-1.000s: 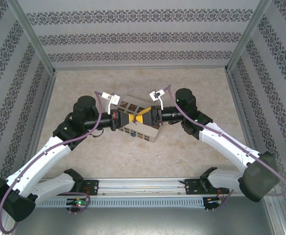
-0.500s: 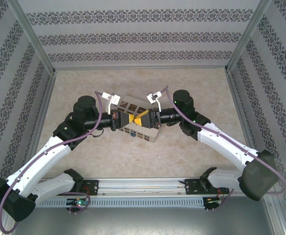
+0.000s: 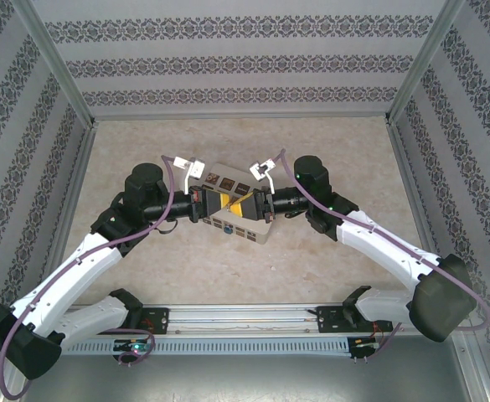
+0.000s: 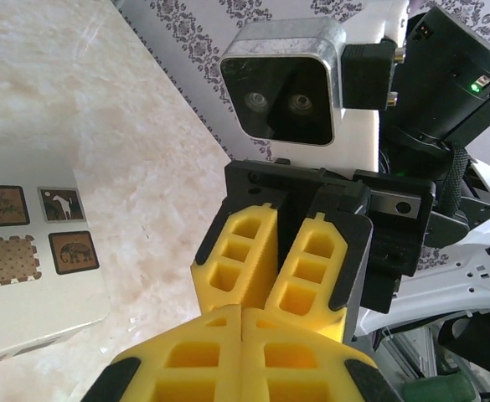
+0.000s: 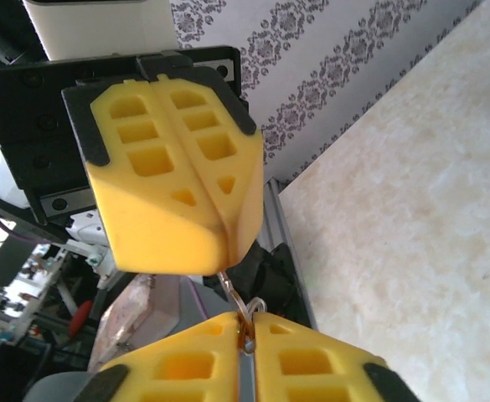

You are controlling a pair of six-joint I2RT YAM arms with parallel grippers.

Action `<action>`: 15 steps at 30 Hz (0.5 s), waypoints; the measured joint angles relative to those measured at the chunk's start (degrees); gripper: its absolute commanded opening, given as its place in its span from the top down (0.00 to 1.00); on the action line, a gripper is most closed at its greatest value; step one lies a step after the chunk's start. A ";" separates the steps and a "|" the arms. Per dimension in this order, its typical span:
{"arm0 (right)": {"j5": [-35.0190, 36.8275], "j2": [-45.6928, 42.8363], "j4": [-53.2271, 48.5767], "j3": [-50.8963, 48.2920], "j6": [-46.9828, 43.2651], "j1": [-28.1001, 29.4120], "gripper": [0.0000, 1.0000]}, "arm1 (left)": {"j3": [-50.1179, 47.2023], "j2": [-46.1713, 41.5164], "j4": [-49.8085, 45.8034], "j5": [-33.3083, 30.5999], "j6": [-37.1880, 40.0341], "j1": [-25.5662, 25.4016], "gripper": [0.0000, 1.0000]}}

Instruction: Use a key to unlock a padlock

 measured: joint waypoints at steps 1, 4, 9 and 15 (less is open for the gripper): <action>0.00 0.00 -0.02 0.00 0.20 0.00 1.00 | -0.07 0.02 0.00 0.00 0.00 0.07 1.00; 0.31 0.00 -0.04 0.00 0.04 -0.02 1.00 | -0.20 -0.02 0.02 0.00 0.00 0.44 0.92; 2.75 -0.07 -0.66 -0.81 -0.50 -0.20 1.00 | -1.49 -0.76 0.00 -0.52 -0.04 2.29 0.87; 8.13 0.48 -2.38 -3.82 -1.81 -0.68 1.00 | -4.02 -3.63 -0.04 -3.37 0.35 4.52 0.37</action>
